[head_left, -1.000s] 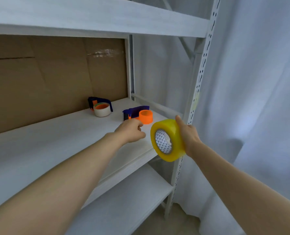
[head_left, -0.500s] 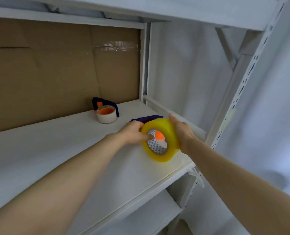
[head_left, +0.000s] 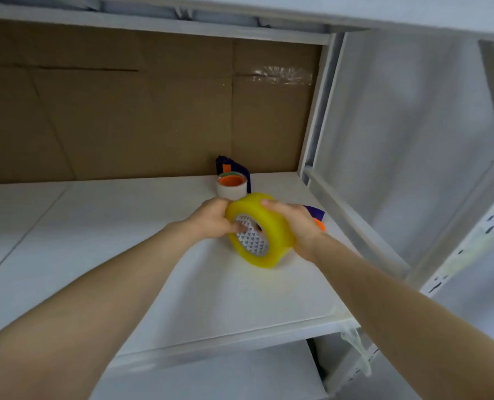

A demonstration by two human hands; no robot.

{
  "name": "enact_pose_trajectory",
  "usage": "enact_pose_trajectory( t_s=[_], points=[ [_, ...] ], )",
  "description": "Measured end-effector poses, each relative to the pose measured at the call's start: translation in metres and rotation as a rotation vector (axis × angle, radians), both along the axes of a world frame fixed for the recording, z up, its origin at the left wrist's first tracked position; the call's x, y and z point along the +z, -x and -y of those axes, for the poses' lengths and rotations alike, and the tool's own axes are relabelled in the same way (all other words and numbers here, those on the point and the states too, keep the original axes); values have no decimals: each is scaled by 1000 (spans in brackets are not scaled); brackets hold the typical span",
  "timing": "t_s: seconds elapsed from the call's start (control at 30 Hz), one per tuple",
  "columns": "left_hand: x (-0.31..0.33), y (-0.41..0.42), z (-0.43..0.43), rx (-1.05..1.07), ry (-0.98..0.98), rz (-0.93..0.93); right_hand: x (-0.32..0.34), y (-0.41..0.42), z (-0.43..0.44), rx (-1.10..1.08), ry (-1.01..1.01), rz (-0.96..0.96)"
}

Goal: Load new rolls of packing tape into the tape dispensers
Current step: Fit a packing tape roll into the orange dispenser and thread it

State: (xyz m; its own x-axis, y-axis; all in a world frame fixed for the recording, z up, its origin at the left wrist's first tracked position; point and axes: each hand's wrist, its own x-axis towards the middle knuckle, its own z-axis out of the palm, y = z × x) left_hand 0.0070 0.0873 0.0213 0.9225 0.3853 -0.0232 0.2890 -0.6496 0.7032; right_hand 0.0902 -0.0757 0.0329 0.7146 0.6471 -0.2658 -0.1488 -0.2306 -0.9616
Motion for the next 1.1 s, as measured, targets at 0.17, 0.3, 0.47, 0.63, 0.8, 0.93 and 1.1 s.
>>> enact_pose_trajectory(
  t_s=[0.17,0.3,0.47,0.63,0.8,0.93,1.1],
  points=[
    [-5,16,-5,90,-109,35,7,10,-6,394,95,390],
    [-16,38,-11,137,-104,-14,-7,21,-18,565,231,707],
    [-24,53,-19,239,-197,-53,-20,31,-30,721,433,1129],
    [-20,50,-18,291,-197,-125,-30,30,-35,730,528,1274],
    [-16,44,-11,302,-198,-159,-34,25,-35,720,557,1295],
    [-12,42,-5,308,-220,-178,-35,25,-32,703,548,1287],
    [-8,52,-1,359,-224,-201,-31,29,-39,629,454,1227]
  ],
)
